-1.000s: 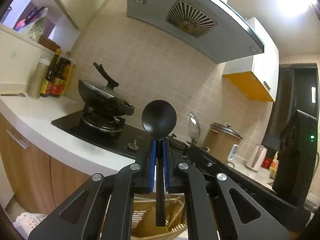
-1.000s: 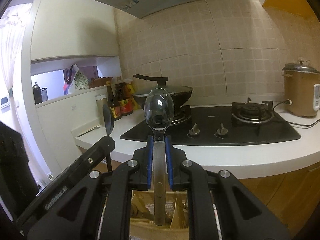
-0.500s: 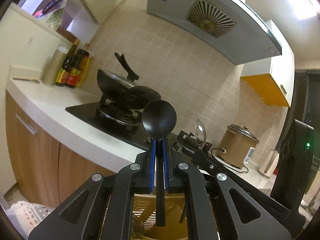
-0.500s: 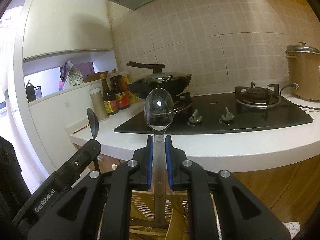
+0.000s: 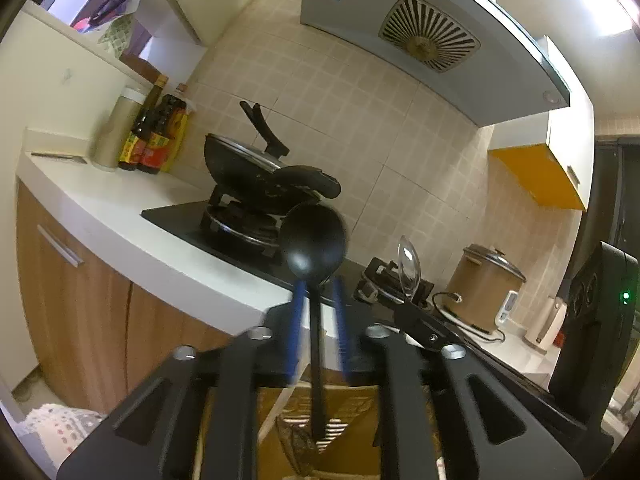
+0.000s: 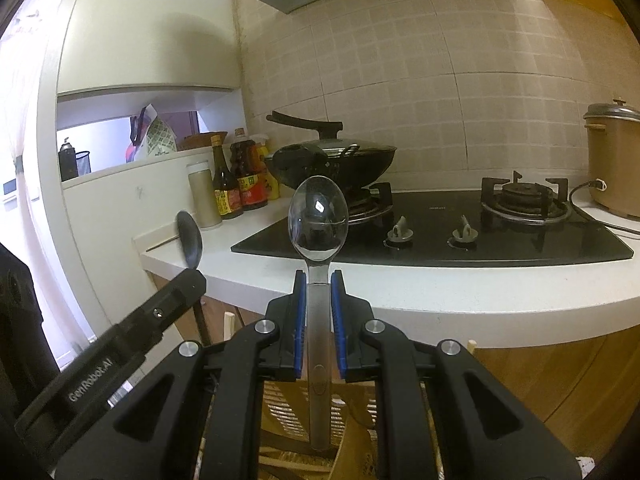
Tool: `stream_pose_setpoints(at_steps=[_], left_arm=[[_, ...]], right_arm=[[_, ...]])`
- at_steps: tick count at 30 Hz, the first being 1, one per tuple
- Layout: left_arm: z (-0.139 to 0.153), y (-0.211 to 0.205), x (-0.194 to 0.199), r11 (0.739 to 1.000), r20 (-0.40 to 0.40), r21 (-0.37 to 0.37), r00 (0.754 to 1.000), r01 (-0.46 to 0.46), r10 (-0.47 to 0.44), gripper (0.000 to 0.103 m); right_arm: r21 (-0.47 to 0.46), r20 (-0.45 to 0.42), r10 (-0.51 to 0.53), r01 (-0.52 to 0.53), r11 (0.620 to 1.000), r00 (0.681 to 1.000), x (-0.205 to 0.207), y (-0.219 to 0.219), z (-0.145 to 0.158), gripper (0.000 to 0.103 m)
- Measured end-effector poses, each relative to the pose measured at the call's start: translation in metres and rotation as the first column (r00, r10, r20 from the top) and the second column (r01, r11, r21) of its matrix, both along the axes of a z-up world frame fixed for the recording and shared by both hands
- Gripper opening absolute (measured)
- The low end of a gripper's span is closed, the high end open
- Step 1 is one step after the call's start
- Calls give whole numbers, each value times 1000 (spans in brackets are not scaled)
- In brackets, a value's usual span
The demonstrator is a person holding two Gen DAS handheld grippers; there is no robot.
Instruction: Organize utensils
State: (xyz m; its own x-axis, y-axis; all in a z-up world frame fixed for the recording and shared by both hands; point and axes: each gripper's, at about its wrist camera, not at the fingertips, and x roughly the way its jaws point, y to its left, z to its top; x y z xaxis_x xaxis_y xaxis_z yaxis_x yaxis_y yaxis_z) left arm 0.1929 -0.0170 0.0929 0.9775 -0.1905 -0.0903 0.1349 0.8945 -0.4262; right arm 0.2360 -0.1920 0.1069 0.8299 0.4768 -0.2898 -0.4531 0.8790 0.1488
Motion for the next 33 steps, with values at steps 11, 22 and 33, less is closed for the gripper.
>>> stream_pose_setpoints(at_steps=[11,22,33], left_arm=[[8,14,-24,1000,3,-9,1000,-6,6,19],[39,21,-77,1000,28,10,1000,6,-6,24],[73,6,-158,994,105,109,994,20,-32,44]], right_arm=[[5,-32,4,-3,1000,999,-17,-14,5,26],[11,-9,-11,11,1000,1000,-71,-33,34,26],[-35,63,-40,42,998,997,-159,-46,49,51]])
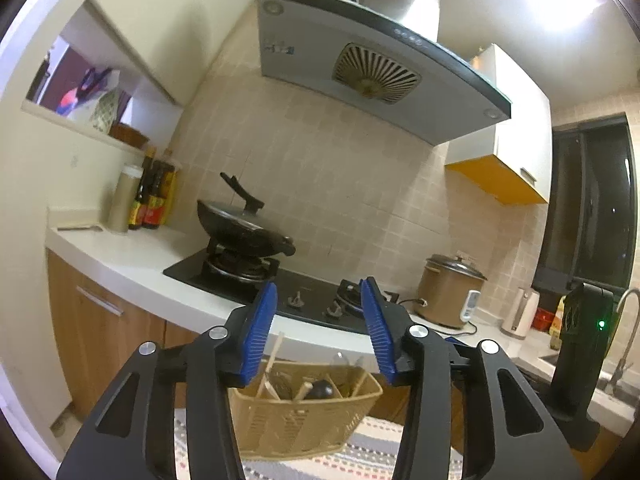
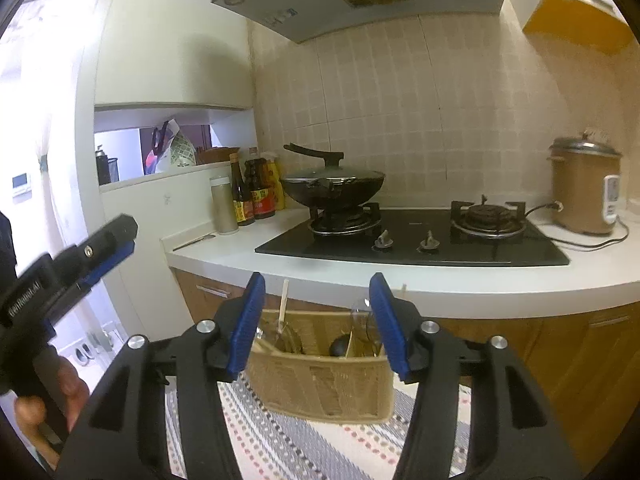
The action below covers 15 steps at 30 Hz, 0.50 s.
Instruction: Organize utensils
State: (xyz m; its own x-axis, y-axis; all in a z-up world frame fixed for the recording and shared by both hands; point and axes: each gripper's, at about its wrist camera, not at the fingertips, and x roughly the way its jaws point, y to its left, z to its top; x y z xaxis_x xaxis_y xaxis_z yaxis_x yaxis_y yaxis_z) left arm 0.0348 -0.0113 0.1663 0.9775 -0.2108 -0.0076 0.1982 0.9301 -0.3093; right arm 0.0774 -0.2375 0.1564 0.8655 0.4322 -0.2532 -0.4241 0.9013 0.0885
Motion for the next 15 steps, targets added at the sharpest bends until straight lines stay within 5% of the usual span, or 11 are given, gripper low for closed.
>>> stream_pose_setpoints(at_steps=[2,4,6,15], left_arm=[[-2,-3,-15,1000,-7,16,1000,-12,12,51],[-7,-4,-27,999,-10,23,1000,-24,24,70],[-13,-7,-39,998,-10,46,999,-50,51,73],[-53,-42,-70,959,-45,242,986,-145,161,89]], right_arm=[[-15,-3,-11,11,1000,1000,-12,-2,-4,52],[-36,-4,-40,39,999,999,-25,-6,-11,59],[-46,-5,-78,78,996,997,-39,-12,-20,68],[-45,-101,-227,224,974,969,-65,-50,-66,72]])
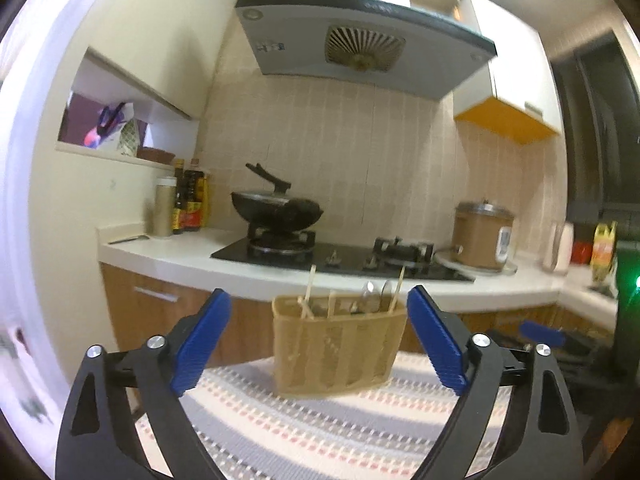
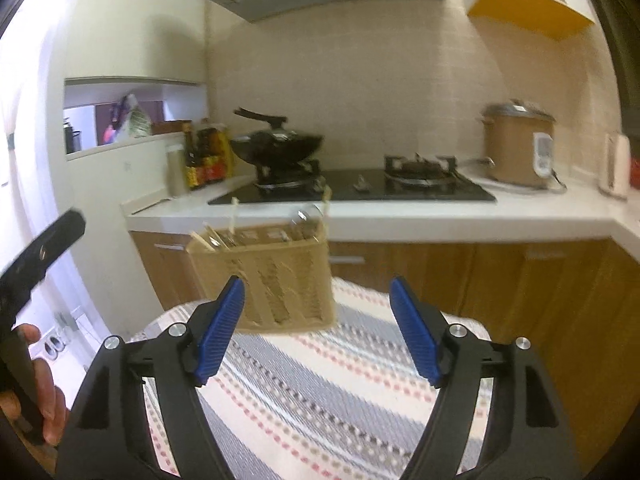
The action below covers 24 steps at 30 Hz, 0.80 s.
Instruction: Organize utensils
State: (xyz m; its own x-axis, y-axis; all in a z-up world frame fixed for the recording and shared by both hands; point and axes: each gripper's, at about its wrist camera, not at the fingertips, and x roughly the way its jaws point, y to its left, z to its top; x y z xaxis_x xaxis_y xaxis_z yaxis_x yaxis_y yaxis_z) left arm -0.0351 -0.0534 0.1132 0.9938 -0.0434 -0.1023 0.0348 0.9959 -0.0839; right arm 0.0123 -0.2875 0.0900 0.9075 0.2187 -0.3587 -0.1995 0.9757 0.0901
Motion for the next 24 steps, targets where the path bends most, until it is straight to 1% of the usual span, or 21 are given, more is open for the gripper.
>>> stream_pose_setpoints(at_steps=[1,3,7,10,11,12,15,18,21,24], left_arm=[[-4,-4,-2,1000,-5,15,1000,-13,14,93],[-14,-7,-5,999,-17,33,999,-38,39,95],[-42,-11,-3,998,-61,35,997,-54,56,95],[-56,-20,-1,994,-59,86,996,-64,70,95],[-59,-23,-2,993,-48,93,996,-74,79,95],[-62,-25,-2,992,-42,94,996,-79,83,95],[-69,-25,-2,994,-55,82,995,-77,81,95],[-73,-20,0,993,-65,76,994,-88,93,95],[-74,-15,3,995,-82,47,993,-86,90,95],[-76,-15,3,994,-81,58,992,-91,96,95]], right_arm=[[3,-7,-9,9,1000,1000,-1,-2,-4,72],[4,-21,-36,36,999,999,-2,-5,-14,73],[-9,-31,-69,68,998,997,-1,-4,-29,74],[-40,-14,-110,109,993,994,-7,5,-43,75],[-46,-6,-115,115,992,993,-10,7,-46,78],[-52,6,-117,117,992,993,-13,12,-49,81],[-76,39,-114,117,990,993,-18,19,-49,81],[-69,64,-105,110,992,992,-21,20,-45,84],[-79,75,-109,115,990,991,-24,21,-47,84],[-86,92,-116,124,989,989,-27,23,-46,84]])
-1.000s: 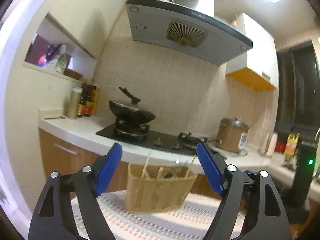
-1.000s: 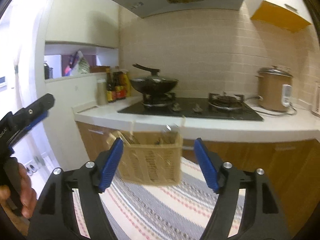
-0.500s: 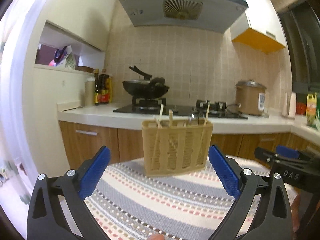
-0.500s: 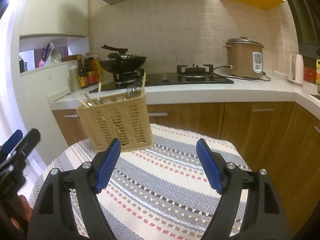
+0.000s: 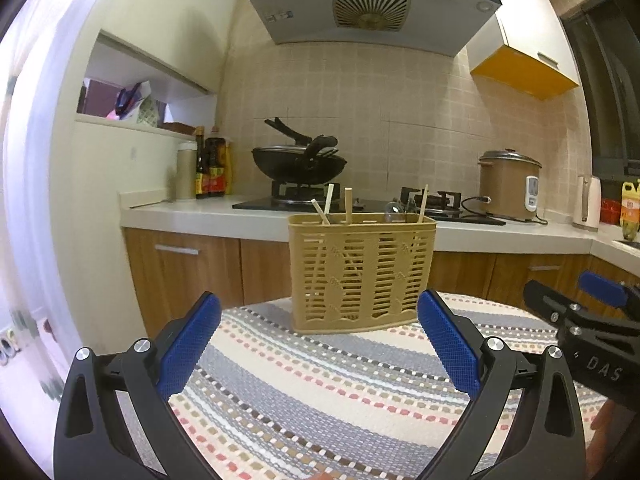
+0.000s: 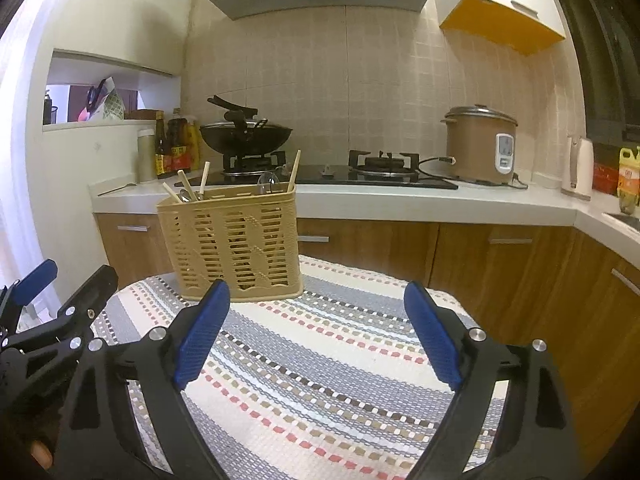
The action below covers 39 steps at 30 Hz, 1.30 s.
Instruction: Organize utensils
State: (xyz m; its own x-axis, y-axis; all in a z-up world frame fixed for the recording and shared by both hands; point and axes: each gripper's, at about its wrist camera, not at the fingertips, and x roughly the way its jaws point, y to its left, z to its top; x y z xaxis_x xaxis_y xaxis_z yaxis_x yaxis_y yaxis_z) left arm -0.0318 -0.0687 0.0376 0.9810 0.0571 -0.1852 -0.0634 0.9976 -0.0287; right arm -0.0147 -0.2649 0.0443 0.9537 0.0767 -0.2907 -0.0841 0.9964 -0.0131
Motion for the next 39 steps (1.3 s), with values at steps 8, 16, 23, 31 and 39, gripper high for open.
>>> stream_pose_setpoints(at_steps=[8,16,23,31,39], left_arm=[[-2,-6,-2,1000,-8,27,1000,14,-13,95],[-3,-8,-4,999,1,49,1000,-11,11,95],[-4,2,3,999,-34,11,999,-35,35,95],[-6,-7,6,998,-45,57,998,-31,33,95],[-4,-1,6,999,-58,22,998,-31,32,95]], right_arm=[[13,20,-11,10,1000,1000,-4,-6,1,85],[10,67,-33,32,999,997,-14,-7,4,88],[4,72,-31,31,1000,997,-14,-5,5,90],[12,85,-23,22,1000,996,-19,-7,6,95],[-12,81,-40,42,999,996,-17,-2,5,95]])
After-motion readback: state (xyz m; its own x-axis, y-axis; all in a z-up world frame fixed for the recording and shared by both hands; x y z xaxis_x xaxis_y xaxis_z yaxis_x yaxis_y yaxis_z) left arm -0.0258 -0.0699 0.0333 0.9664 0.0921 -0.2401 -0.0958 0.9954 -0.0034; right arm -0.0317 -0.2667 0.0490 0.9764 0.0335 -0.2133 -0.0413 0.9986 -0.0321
